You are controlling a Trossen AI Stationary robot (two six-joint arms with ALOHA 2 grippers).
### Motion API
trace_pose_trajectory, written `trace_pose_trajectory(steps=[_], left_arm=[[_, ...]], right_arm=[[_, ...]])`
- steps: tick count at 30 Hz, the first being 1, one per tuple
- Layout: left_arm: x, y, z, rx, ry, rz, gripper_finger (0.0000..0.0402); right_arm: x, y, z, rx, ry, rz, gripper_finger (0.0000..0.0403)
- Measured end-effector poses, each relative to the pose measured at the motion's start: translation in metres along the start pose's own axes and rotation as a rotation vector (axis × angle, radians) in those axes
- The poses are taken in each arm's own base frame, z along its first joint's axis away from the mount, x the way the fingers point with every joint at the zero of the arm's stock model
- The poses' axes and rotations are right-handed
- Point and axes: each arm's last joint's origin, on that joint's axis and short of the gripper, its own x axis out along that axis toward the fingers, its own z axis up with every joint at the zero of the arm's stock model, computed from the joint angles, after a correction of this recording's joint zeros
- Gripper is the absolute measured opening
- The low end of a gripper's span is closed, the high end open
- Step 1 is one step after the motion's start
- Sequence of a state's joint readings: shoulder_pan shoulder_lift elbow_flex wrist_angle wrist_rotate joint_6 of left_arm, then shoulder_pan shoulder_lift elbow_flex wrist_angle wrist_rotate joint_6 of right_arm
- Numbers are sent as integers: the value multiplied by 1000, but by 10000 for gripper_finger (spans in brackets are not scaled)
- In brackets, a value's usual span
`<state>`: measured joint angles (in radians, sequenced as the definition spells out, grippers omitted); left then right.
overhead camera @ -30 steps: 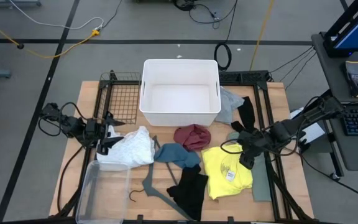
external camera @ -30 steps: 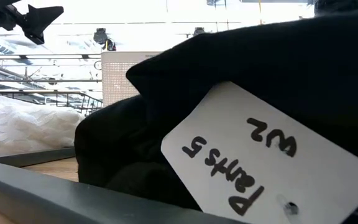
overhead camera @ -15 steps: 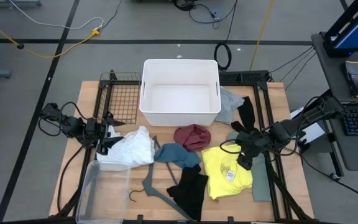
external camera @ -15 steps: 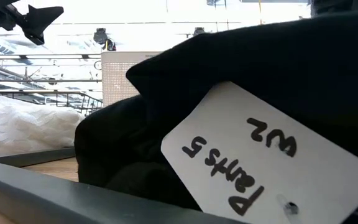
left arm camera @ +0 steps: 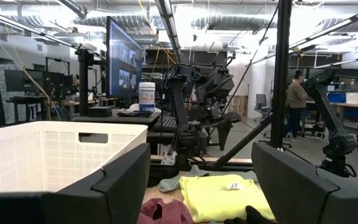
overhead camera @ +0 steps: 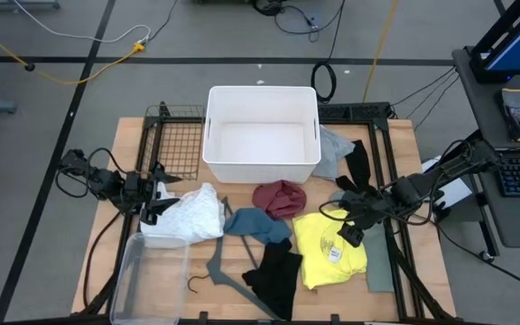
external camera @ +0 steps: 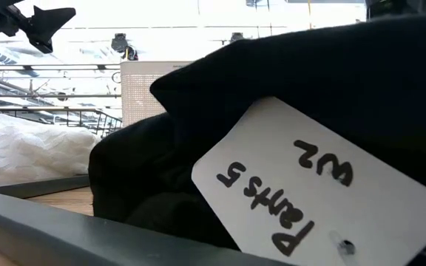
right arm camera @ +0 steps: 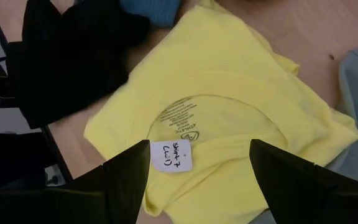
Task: Pick & Place Cloths
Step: Put the yellow shirt into the white bin
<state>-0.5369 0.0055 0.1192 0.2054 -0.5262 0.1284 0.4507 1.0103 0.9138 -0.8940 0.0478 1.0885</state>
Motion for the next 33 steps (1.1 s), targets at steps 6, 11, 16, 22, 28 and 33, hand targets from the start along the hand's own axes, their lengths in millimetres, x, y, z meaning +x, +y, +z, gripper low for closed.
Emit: trace_pose_trajectory(steps=[6, 11, 16, 22, 28, 33], left_arm=[[0, 0, 0, 0, 0, 0, 283], [0, 0, 0, 5, 1, 0, 283], [0, 0, 0, 5, 1, 0, 283], [0, 0, 0, 5, 1, 0, 283], [0, 0, 0, 5, 1, 0, 283], [0, 0, -1, 13, 11, -1, 283]], right_arm=[[3, -2, -1, 92, 4, -10, 267], [11, -8, -5, 263, 36, -38, 267], [23, -18, -11, 431, 145, -58, 267], [34, -29, -14, 505, 162, -98, 267], [49, -39, -11, 550, 134, -73, 267], [67, -52, -15, 576, 120, -63, 267]])
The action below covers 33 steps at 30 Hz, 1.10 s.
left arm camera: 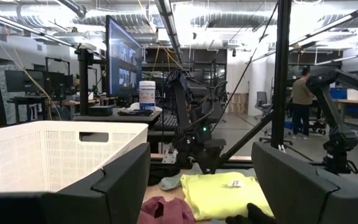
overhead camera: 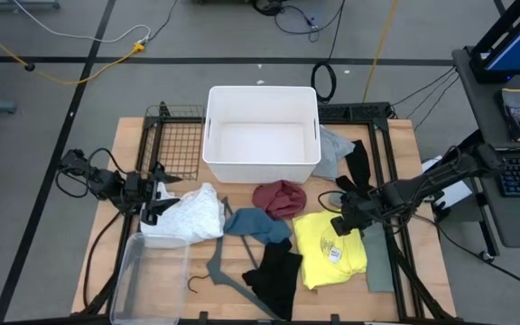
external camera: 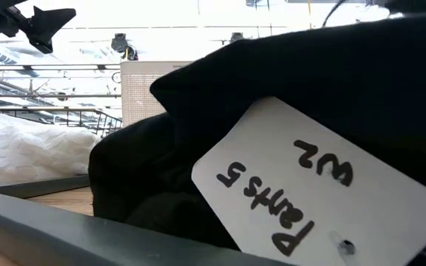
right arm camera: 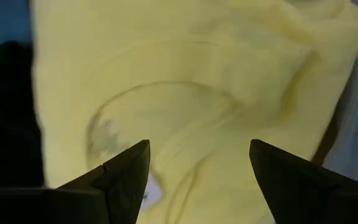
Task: Pick & Place Cloths
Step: Put the yellow shirt into the white bin
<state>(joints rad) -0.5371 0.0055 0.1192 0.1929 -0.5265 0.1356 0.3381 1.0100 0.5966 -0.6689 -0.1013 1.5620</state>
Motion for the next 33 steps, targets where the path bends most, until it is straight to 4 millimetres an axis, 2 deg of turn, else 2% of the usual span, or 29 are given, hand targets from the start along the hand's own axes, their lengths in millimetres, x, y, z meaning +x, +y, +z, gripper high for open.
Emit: trace_pose_trajectory(steps=[5, 10, 15, 22, 33], left_arm=[[0, 0, -3, 18, 32, -4, 283], [0, -1, -4, 24, 42, -6, 283], [0, -1, -5, 23, 43, -6, 283], [0, -1, -6, 32, 56, -6, 283], [0, 0, -6, 72, 58, 15, 283]], right_arm=[[25, -23, 5, 89, -35, -19, 267], [47, -43, 8, 193, -59, 46, 267], [62, -57, 10, 270, -82, 134, 267], [69, -71, 11, 316, -90, 118, 248], [69, -73, 11, 337, -94, 102, 156]])
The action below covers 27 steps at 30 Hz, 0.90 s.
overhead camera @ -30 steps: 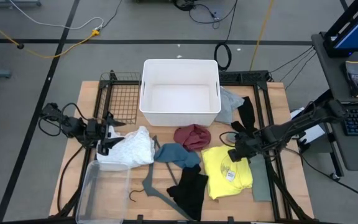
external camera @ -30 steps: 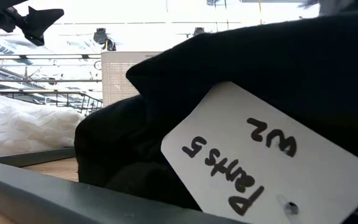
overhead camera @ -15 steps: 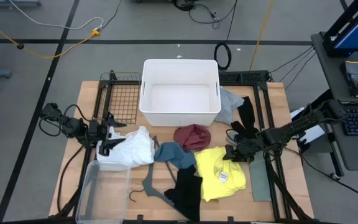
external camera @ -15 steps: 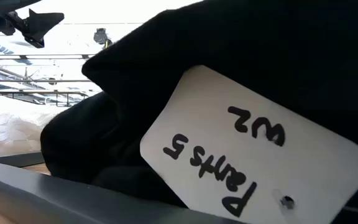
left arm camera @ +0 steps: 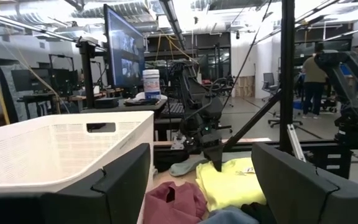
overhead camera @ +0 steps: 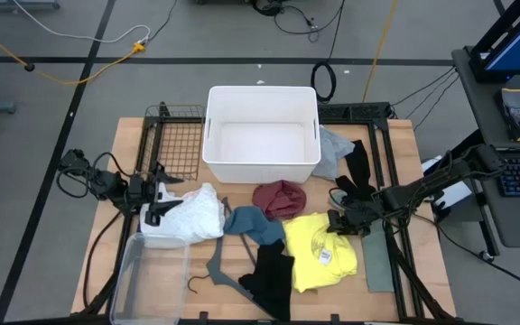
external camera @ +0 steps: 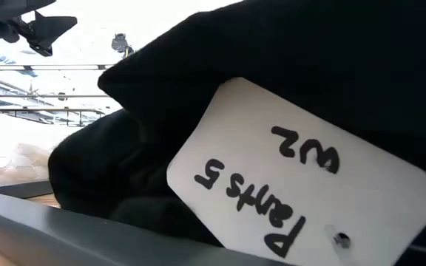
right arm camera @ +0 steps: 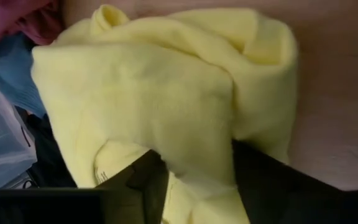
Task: Pick & Place Cloths
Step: Put the yellow shirt into the white bin
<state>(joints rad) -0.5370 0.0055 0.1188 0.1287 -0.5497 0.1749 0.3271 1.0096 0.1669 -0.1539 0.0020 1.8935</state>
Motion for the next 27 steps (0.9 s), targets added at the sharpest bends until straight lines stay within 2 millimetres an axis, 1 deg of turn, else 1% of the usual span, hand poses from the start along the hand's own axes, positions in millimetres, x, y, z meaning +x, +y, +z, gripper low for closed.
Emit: trace_pose_trajectory(steps=[5, 9, 11, 14, 16, 23, 27], left_arm=[[0, 0, 0, 4, 3, 5, 283], [0, 0, 0, 5, 5, 5, 283], [0, 0, 0, 6, 5, 5, 283], [0, 0, 0, 6, 5, 6, 283], [0, 0, 0, 6, 5, 6, 283], [0, 0, -1, 1, 6, 6, 283], [0, 0, -1, 0, 6, 6, 283]], right_arm=[[0, -1, 1, -12, -9, -12, 93], [0, -1, 1, -34, -25, -9, 33], [0, -1, 1, -49, -27, -10, 14], [0, -1, 1, -52, -25, -3, 15], [0, 3, -1, -73, -14, 42, 15], [-10, 29, -9, -163, 64, 353, 11], [-27, 48, -17, -216, 125, 518, 10]])
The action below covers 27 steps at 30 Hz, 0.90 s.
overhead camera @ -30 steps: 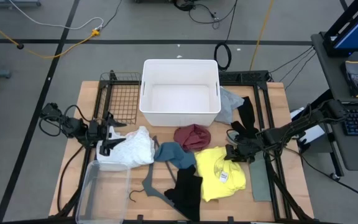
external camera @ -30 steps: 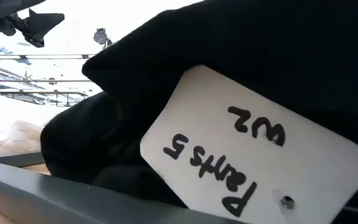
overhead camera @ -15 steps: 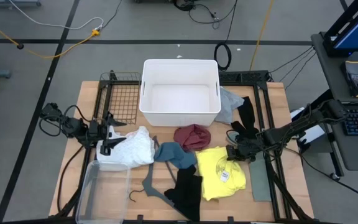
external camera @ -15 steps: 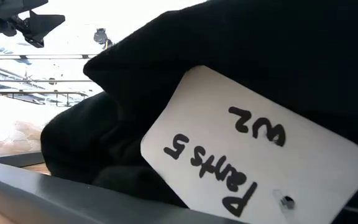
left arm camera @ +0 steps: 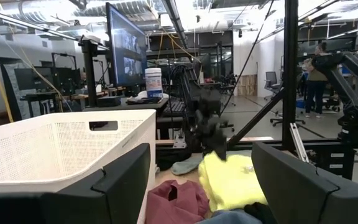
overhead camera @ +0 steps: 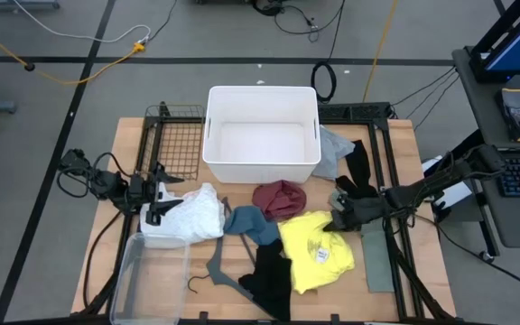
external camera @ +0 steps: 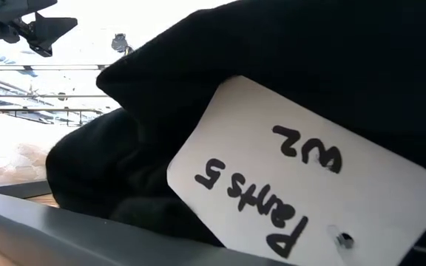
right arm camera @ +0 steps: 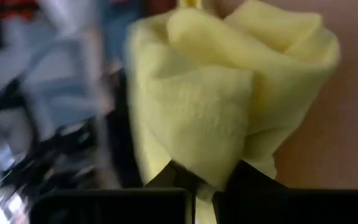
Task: Pick & Place Cloths
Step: Put the yellow shirt into the white bin
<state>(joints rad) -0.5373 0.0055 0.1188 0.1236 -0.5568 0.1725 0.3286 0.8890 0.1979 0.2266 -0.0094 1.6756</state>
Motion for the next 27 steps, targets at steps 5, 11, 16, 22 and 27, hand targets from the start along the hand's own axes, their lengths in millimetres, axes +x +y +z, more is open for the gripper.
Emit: trace_pose_trajectory(steps=[5, 11, 16, 22, 27], left_arm=[[0, 0, 0, -4, -4, 1, 283], [0, 0, 0, -1, -4, 1, 283], [0, 0, 1, -1, -5, 1, 283], [0, 0, 1, 2, -5, 1, 283], [0, 0, 1, 2, -6, 1, 283]], right_arm=[[-10, 33, -5, -90, 64, 134, 10], [-27, 84, -12, -212, 101, 315, 10], [-45, 125, -17, -324, 97, 455, 10], [-68, 165, -14, -503, -9, 679, 10], [-88, 190, -2, -690, -207, 826, 10]])
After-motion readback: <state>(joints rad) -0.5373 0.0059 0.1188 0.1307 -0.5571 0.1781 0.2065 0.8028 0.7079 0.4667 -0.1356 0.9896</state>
